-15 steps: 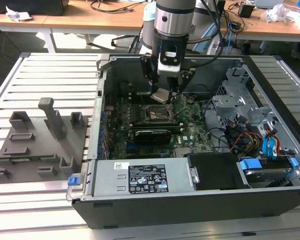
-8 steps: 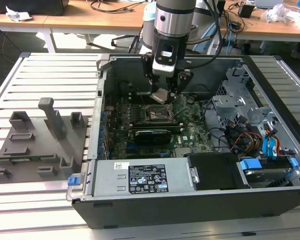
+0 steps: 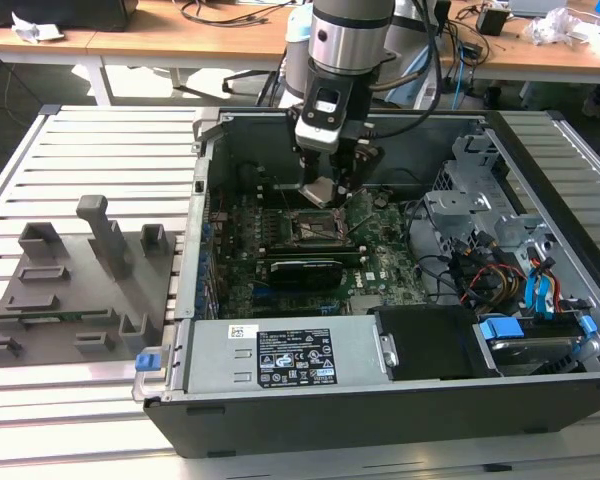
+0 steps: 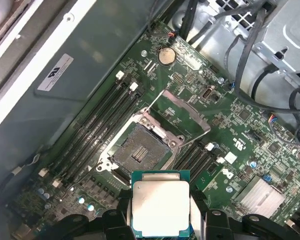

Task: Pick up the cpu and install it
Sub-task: 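Place the cpu into insertion slot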

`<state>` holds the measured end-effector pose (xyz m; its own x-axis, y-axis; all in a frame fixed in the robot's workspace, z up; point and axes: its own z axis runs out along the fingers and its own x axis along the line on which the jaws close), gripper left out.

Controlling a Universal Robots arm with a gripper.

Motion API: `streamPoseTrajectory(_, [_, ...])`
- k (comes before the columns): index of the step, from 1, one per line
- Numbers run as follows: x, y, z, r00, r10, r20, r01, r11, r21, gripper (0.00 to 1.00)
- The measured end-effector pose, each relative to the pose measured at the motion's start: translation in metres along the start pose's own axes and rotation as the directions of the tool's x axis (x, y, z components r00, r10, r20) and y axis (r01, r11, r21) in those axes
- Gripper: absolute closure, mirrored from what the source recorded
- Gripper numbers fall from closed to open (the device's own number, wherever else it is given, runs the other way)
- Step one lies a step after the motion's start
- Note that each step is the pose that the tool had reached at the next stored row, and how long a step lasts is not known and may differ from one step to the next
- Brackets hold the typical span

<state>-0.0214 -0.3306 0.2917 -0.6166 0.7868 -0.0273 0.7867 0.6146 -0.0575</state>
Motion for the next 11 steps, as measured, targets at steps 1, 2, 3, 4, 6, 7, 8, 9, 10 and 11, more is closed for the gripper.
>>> streamPoseTrajectory(1, [0.0, 0.0, 0.0, 0.9999, 0.012, -0.0007, -0.012, 0.9999, 0.0003, 0.45])
streamPoseTrajectory(2, [0.0, 0.0, 0.0, 0.9998, 0.021, -0.0012, -0.021, 0.9998, 0.0006, 0.45])
streamPoseTrajectory(3, [0.0, 0.0, 0.0001, 0.9995, 0.032, -0.0018, -0.032, 0.9995, 0.0009, 0.45])
streamPoseTrajectory(4, [0.0, 0.0, 0.0001, 0.9992, 0.04, -0.0023, -0.04, 0.9992, 0.0012, 0.45])
streamPoseTrajectory(6, [0.0, 0.0, 0.0002, 0.9977, 0.067, -0.0037, -0.067, 0.9978, 0.002, 0.45])
streamPoseTrajectory(7, [0.0, 0.0, 0.0002, 0.9972, 0.075, -0.0041, -0.075, 0.9972, 0.0023, 0.45])
streamPoseTrajectory(8, [0.0, 0.0, 0.0002, 0.9963, 0.086, -0.0045, -0.086, 0.9963, 0.0027, 0.45])
streamPoseTrajectory(9, [0.0, 0.0, 0.0002, 0.9956, 0.093, -0.0049, -0.093, 0.9956, 0.003, 0.45])
streamPoseTrajectory(10, [0.0, 0.0, 0.0002, 0.9949, 0.101, -0.0052, -0.101, 0.9949, 0.0033, 0.45])
streamPoseTrajectory(11, [0.0, 0.0, 0.0002, 0.9926, 0.121, -0.0061, -0.121, 0.9926, 0.0041, 0.45])
